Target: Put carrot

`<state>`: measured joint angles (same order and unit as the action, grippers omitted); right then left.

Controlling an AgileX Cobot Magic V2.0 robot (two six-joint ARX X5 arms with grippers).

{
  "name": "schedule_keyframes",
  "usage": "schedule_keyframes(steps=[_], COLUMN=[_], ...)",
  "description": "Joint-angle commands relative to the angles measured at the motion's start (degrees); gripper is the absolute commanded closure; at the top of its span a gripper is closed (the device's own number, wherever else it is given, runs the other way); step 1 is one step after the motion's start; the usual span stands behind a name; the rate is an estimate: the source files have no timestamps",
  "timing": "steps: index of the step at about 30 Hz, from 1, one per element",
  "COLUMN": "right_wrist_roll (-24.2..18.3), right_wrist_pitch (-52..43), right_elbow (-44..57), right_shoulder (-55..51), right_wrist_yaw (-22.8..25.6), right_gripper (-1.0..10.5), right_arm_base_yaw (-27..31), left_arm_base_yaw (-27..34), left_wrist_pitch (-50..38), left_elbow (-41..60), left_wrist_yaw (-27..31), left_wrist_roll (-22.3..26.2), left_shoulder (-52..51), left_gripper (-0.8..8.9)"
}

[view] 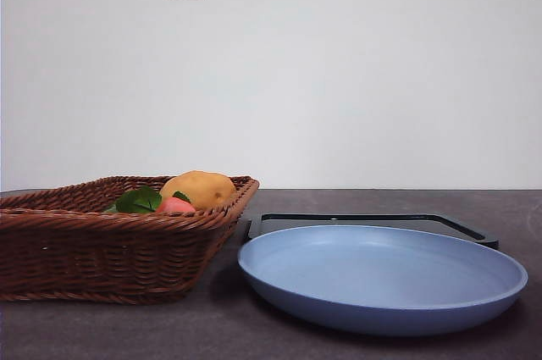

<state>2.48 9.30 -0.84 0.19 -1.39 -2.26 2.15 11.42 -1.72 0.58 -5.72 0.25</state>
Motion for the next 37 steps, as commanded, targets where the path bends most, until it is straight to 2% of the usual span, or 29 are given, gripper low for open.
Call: schedule_keyframes(steps=[1, 4, 6, 7, 9, 13, 17, 22, 27, 33, 37], right_wrist_roll=[10.16, 19.67, 25.14, 27.43, 28.70, 28.30, 28.26, 27.95, 25.03, 20.94, 17.42], right_wrist_pitch=[-0.79, -1.07, -1.55, -1.53, -1.49, -0.59, 3.65, 8.15, 10.60, 15.52, 17.99], right_elbow=[0.35, 0.35, 0.33, 0.33, 0.33, -0.48, -4.11, -10.34, -16.37, -24.11, -28.22], right_shoulder=[-0.20, -0.20, -0.20, -0.20, -0.20, -0.04, 2.62, 8.83, 16.31, 26.71, 33.81], right_wrist_yaw=[-0.02, -0.02, -0.07, -0.20, -0.33, -3.21, -5.38, -8.28, -11.30, -16.31, -21.49], right_gripper=[9.4, 9.4, 9.4, 9.4, 9.4, 9.4, 9.4, 9.4, 9.4, 9.4, 9.4], right_arm_base_yaw=[-0.04, -0.04, -0.04, -0.04, -0.07, -0.04, -0.04, -0.07, -0.07, -0.04, -0.07], left_arm_base_yaw=[0.17, 0.17, 0.17, 0.17, 0.17, 0.17, 0.17, 0.17, 0.17, -0.55, -2.27], left_wrist_pitch=[-0.76, -0.76, -0.76, -0.76, -0.76, -0.87, 1.20, 0.83, 0.20, 0.98, 3.80], left_elbow=[0.28, 0.28, 0.28, 0.28, 0.28, -0.72, -4.26, -10.58, -17.25, -25.16, -30.03], left_wrist_yaw=[-4.52, -10.64, -14.51, -16.02, -17.00, -17.07, -17.11, -17.11, -17.62, -24.46, -31.47], left_wrist_roll=[-10.21, -15.74, -16.00, -15.98, -16.04, -18.40, -18.56, -18.27, -17.64, -12.39, -8.22], left_shoulder=[-0.17, -0.17, -0.17, -0.17, -0.17, 0.15, 3.50, 12.50, 22.49, 34.03, 41.79], left_gripper=[8.05, 8.05, 8.05, 8.05, 8.06, 8.06, 8.06, 8.06, 8.06, 8.06, 8.06])
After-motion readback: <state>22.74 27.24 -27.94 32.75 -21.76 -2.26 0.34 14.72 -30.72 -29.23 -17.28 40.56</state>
